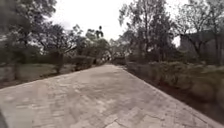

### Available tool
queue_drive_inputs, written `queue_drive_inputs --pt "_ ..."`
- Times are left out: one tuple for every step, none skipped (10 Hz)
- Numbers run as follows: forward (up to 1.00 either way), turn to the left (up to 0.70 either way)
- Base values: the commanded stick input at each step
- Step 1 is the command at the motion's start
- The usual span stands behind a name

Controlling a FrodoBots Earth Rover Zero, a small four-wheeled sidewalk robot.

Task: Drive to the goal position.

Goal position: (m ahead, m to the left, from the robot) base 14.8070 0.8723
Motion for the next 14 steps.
queue_drive_inputs --pt "0.70 0.02" --pt "0.70 0.02" --pt "0.70 0.02" --pt "0.70 0.02" --pt "0.70 0.02" --pt "0.70 0.02" --pt "0.70 0.02" --pt "0.70 0.02" --pt "0.70 0.02" --pt "0.70 0.02" --pt "0.70 0.02" --pt "0.70 0.02" --pt "0.70 0.02" --pt "0.70 0.03"
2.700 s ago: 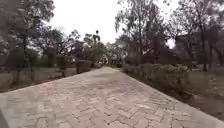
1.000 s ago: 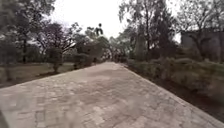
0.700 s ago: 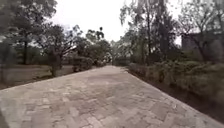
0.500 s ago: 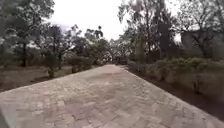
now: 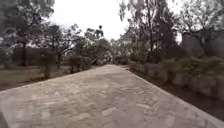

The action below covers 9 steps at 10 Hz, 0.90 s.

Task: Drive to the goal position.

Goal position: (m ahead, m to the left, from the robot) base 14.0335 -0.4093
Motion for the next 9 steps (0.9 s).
queue_drive_inputs --pt "0.70 0.02" --pt "0.70 0.02" --pt "0.70 0.02" --pt "0.70 0.02" --pt "0.70 0.02" --pt "0.70 0.02" --pt "0.70 0.02" --pt "0.70 0.02" --pt "0.70 0.02"
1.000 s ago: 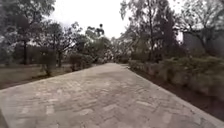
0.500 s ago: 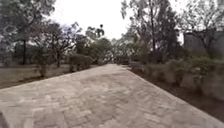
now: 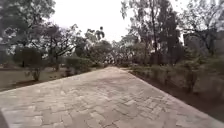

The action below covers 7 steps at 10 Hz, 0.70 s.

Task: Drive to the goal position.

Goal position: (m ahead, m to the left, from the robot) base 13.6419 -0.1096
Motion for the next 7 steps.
queue_drive_inputs --pt "0.70 0.02" --pt "0.70 0.02" --pt "0.70 0.02" --pt "0.70 0.02" --pt "0.70 0.02" --pt "0.70 0.02" --pt "0.70 0.02"
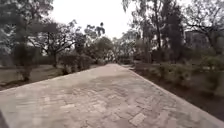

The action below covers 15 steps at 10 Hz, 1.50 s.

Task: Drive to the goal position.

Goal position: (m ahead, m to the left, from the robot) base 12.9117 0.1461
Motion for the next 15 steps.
queue_drive_inputs --pt "0.70 0.03" --pt "0.70 0.02" --pt "0.70 0.02" --pt "0.70 0.02" --pt "0.70 0.02" --pt "0.70 0.02" --pt "0.70 0.02" --pt "0.70 0.03" --pt "0.70 0.02" --pt "0.70 0.02" --pt "0.70 0.02" --pt "0.70 0.03" --pt "0.70 0.02" --pt "0.70 0.03" --pt "0.70 0.02"
